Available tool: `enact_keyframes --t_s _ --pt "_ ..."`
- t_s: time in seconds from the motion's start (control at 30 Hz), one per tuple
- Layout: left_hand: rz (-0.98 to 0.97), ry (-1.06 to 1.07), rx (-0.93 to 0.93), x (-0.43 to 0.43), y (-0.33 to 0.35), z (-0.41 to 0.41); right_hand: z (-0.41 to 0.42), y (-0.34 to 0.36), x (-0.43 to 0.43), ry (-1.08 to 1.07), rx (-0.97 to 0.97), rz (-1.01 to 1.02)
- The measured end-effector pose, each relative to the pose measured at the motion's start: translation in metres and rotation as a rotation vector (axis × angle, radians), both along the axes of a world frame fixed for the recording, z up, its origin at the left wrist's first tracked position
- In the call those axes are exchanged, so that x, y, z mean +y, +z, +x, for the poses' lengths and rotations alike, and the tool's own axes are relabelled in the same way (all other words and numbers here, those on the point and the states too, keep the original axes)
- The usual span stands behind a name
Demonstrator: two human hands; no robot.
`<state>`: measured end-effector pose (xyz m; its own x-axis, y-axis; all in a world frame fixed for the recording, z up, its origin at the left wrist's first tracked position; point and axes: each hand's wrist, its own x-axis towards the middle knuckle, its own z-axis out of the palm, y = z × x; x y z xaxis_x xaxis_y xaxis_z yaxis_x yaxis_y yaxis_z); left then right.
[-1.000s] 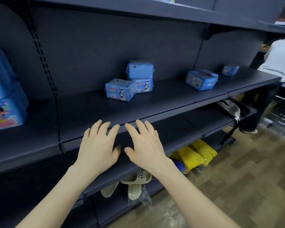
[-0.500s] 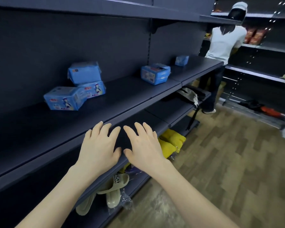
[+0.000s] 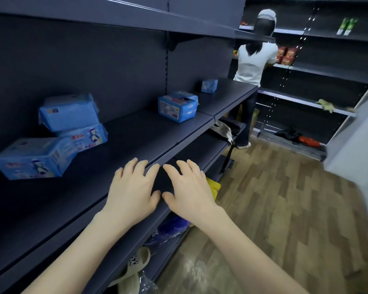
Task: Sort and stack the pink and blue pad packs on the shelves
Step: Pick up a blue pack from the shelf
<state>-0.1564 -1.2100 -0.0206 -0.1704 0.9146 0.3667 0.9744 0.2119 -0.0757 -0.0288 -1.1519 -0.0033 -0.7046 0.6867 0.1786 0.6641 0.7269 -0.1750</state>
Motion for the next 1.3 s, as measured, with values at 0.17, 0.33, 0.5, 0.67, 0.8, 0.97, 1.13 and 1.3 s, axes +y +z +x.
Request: enact_keyframes --t_s 0.17,0.33,0.5,0.67,0.8,0.97,1.13,1.3 --pt "-0.025 -0.009 0.025 0.023 -0.003 -0.022 -0.019 -0.003 0.016 -0.038 0.002 -0.013" --pt "-0.060 -0.034 0.011 0.043 -0.008 -0.040 -0.029 -0.009 0.032 -0.108 -0.009 -0.028" --pt "-0.086 -0.056 -0.104 0.057 -0.007 -0.049 -0.029 -0.010 0.048 -0.173 -0.014 -0.026" --pt "-0.069 -0.040 -0.157 0.065 -0.002 -0.056 -0.027 -0.011 0.066 -0.204 -0.006 -0.027" --pt "-0.128 -0.015 -0.154 0.073 -0.002 -0.061 -0.024 -0.014 0.083 -0.219 -0.011 -0.044" --pt "-0.154 0.023 -0.171 0.089 0.000 -0.058 -0.025 -0.015 0.108 -0.185 -0.002 -0.045" --pt "-0.150 0.072 -0.175 0.117 0.004 -0.049 -0.020 -0.015 0.141 -0.134 0.009 -0.044" --pt "-0.156 0.126 -0.201 0.148 0.008 -0.037 -0.014 -0.012 0.181 -0.068 0.009 -0.053"
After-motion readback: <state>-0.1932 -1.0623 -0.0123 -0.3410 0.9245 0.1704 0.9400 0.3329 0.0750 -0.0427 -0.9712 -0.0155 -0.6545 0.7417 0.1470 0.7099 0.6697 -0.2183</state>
